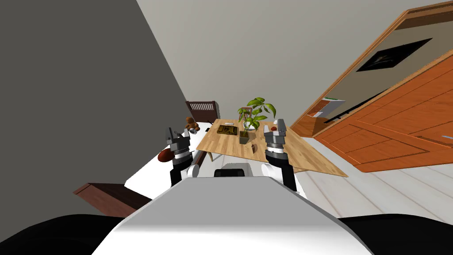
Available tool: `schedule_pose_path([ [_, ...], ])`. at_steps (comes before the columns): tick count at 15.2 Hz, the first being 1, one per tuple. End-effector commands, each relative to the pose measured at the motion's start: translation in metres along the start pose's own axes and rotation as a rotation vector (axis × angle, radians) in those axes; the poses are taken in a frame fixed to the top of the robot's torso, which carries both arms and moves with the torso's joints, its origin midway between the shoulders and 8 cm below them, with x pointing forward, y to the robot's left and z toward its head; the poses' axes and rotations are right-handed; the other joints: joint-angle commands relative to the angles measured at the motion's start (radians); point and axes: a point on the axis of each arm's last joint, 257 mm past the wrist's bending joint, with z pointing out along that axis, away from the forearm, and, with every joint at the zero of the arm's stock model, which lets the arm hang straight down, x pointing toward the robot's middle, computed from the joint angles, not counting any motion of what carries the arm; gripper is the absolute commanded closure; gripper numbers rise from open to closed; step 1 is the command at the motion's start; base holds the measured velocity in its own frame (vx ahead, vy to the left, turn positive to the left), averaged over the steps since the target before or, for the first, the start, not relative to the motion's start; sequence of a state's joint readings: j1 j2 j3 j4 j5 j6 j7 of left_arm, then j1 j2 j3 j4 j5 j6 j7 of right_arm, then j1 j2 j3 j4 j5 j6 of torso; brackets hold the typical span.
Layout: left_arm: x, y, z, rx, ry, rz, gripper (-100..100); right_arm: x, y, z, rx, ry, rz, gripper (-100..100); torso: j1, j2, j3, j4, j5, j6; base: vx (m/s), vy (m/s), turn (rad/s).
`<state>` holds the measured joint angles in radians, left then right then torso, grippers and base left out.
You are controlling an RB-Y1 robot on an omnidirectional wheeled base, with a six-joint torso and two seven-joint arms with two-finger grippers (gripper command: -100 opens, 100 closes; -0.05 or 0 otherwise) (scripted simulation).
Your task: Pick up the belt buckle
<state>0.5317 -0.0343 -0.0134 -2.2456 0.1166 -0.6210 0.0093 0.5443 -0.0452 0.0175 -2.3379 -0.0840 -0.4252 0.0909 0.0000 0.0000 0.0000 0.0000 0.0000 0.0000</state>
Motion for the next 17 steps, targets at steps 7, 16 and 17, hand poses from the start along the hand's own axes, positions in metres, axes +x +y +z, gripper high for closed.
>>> schedule_pose_path([
  [7, 0.000, 0.000, 0.000, 0.000, 0.000, 0.000, 0, -0.003, -0.050, -0.001, 0.146, 0.049, 0.080, -100, -0.001, 0.005, 0.003, 0.001, 0.000, 0.000, -0.073, 0.001, 0.072],
  [16, 0.000, 0.000, 0.000, 0.000, 0.000, 0.000, 0, -0.019, -0.108, -0.009, 0.322, 0.027, 0.194, -100, -0.001, 0.001, 0.001, 0.000, 0.000, 0.000, -0.022, -0.010, 0.076],
  [17, 0.000, 0.000, 0.000, 0.000, 0.000, 0.000, 0, -0.025, -0.124, -0.012, 0.370, 0.013, 0.219, -100, -0.001, 0.001, 0.001, 0.000, 0.000, 0.000, -0.018, -0.012, 0.078],
])
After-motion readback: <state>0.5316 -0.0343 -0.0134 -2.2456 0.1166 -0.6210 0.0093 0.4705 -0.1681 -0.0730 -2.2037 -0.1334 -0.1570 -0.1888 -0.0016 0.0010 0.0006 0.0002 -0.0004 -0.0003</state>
